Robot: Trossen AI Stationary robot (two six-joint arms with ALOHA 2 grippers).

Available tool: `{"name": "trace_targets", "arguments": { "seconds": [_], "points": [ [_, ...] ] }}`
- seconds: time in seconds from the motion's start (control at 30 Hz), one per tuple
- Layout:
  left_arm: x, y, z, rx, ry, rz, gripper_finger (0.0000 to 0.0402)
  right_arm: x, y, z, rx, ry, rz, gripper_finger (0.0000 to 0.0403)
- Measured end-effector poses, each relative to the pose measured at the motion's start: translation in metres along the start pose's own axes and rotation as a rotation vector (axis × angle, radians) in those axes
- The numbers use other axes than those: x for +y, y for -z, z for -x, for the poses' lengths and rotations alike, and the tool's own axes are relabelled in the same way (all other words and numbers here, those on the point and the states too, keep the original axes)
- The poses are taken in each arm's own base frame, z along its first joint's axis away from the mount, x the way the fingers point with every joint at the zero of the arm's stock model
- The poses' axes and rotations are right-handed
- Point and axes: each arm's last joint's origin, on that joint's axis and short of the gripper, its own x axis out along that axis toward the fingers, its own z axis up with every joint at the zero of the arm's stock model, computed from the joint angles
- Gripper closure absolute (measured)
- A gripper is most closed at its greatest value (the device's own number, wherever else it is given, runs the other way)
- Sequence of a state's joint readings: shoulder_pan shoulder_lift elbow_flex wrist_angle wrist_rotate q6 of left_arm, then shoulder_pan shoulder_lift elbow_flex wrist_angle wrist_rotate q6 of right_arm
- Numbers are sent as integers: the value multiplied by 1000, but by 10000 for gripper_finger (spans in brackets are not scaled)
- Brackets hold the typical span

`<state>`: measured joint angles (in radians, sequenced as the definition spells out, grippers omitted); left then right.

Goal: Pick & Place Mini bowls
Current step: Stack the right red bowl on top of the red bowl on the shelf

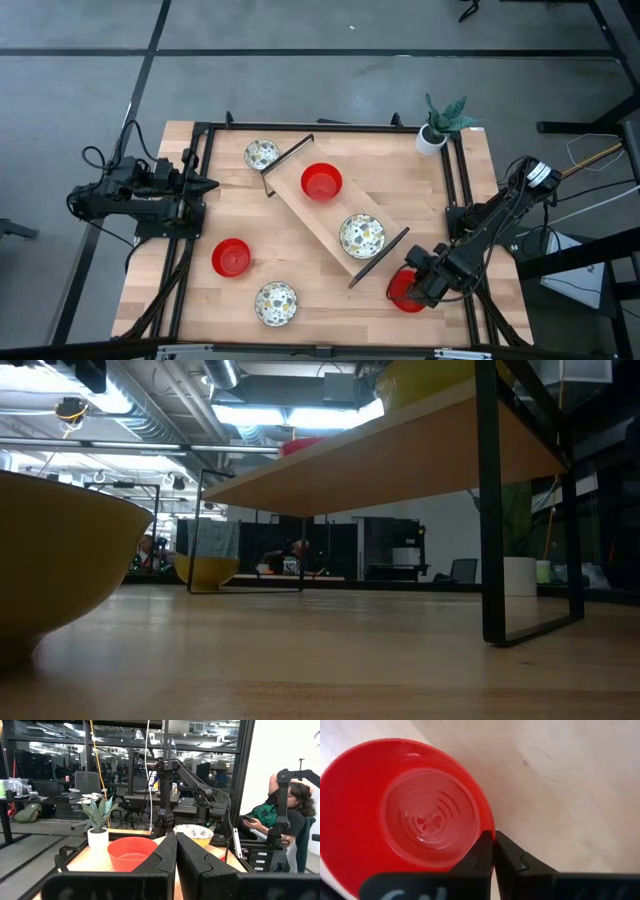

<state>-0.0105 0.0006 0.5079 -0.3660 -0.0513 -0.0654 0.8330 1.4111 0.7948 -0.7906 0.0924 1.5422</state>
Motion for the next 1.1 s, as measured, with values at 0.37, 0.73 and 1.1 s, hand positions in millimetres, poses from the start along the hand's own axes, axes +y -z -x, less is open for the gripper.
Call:
{"name": "trace_targets", "arguments": {
  "seconds": [0.37, 0.73, 1.1],
  "points": [
    [0, 0, 0, 0, 0, 0, 398, 11, -4, 56, 31, -152, 65, 401],
    [0, 0, 0, 0, 0, 0, 398, 7, -18, 156, -53, -234, 174, 401],
    [0, 0, 0, 1, 0, 0, 398, -5, -69, 225, -335, -248, 230, 401]
  ]
}}
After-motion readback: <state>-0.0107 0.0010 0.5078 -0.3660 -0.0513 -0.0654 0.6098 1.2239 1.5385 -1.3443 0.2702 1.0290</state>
